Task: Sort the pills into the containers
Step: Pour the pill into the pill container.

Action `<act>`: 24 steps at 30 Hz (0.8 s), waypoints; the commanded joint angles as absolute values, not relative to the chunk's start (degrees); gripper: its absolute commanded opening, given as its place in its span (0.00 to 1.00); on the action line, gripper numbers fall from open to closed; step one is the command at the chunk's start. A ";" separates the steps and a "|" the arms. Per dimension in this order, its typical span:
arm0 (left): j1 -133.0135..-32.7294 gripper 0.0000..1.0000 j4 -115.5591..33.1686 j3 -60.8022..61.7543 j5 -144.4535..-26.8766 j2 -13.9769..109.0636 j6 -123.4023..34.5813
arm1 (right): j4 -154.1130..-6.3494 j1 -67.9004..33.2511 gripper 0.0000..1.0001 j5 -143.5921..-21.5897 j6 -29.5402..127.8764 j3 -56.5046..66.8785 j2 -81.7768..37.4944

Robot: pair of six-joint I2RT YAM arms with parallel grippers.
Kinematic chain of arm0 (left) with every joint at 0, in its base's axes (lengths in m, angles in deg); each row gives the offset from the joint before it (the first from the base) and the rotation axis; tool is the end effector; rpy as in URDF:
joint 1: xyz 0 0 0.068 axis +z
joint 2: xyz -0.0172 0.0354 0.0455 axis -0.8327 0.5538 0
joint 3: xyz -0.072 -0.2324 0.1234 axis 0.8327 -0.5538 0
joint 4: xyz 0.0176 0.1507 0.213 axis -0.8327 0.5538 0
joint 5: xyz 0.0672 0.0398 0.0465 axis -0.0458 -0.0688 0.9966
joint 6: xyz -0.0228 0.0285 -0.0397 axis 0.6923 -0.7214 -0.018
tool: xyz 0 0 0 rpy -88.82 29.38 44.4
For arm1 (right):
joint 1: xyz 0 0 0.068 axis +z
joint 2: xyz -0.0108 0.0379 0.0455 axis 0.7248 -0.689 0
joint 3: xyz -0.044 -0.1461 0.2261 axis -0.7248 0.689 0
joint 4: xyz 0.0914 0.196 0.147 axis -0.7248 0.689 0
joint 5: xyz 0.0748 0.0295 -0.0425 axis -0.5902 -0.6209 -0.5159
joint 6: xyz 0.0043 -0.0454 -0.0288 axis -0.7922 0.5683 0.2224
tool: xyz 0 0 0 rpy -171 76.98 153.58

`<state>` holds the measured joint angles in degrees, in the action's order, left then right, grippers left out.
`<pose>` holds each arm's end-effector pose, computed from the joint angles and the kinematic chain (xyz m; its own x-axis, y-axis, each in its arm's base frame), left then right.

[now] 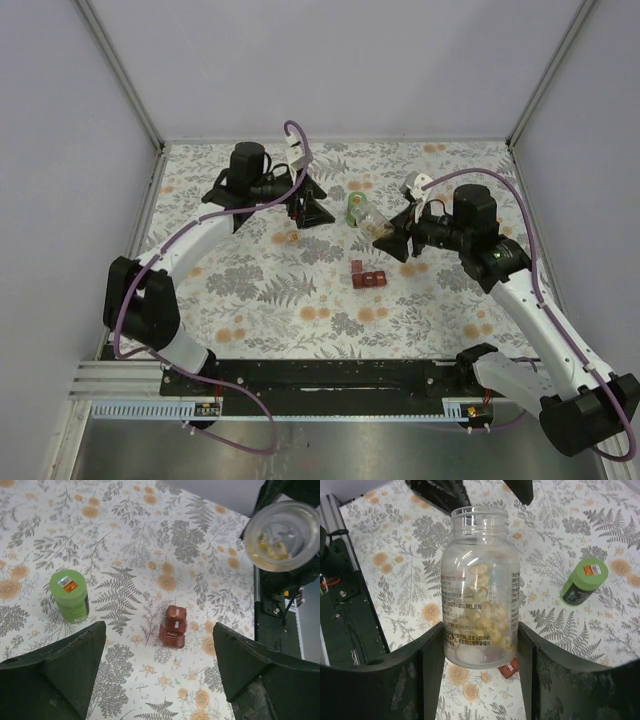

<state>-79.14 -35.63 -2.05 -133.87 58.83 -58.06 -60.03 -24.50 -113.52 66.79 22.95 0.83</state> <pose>0.3060 -0.1606 0.3298 -0.2891 0.1430 -0.9466 0.9447 0.2023 -0.2580 0.1966 0.1032 0.3600 -0.1710 -0.2271 -0.9587 -0.8797 0.4735 0.0447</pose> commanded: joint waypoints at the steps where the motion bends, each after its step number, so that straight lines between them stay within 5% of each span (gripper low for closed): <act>1: -79.40 0.89 -33.20 2.39 -132.77 65.11 -64.60 | -62.54 -26.23 0.00 -115.02 72.33 27.64 4.35; 24: -91.44 0.66 -17.73 10.48 -122.50 84.37 -77.00 | -56.66 -28.08 0.00 -117.84 85.87 39.07 11.57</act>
